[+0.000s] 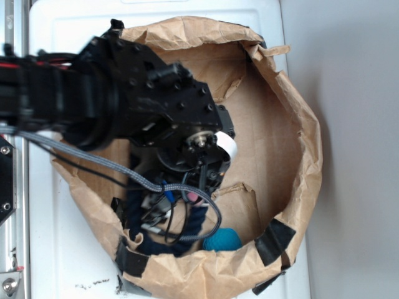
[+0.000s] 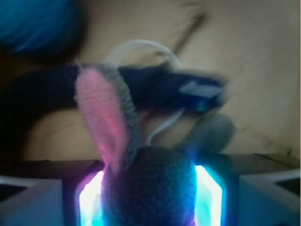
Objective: Grab the gray animal.
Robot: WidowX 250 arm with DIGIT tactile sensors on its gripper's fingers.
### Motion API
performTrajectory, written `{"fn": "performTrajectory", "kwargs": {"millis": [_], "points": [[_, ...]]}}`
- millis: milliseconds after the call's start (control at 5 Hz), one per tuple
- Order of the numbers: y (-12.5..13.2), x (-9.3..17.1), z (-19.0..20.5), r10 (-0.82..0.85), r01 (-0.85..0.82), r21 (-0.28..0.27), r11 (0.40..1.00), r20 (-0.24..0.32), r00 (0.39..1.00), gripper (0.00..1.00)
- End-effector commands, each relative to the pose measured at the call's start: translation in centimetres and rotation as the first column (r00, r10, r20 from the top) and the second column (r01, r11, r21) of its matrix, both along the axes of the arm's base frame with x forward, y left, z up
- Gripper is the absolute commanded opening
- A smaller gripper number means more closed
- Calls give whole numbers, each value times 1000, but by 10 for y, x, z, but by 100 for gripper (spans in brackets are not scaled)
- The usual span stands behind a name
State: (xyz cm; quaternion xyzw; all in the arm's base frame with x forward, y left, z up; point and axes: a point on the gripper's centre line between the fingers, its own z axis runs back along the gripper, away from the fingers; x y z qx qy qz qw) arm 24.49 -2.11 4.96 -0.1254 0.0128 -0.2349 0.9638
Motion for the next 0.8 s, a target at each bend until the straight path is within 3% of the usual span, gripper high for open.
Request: {"fn": "performTrajectory", "kwargs": {"millis": [0,400,600], "points": [[-1,-2,87,34,-33,-79,996,14,999,0],[2,-14,108,50,-44,-92,995,61,997,0],[1,-17,103,69,-61,-71,996,122,990,0]]}}
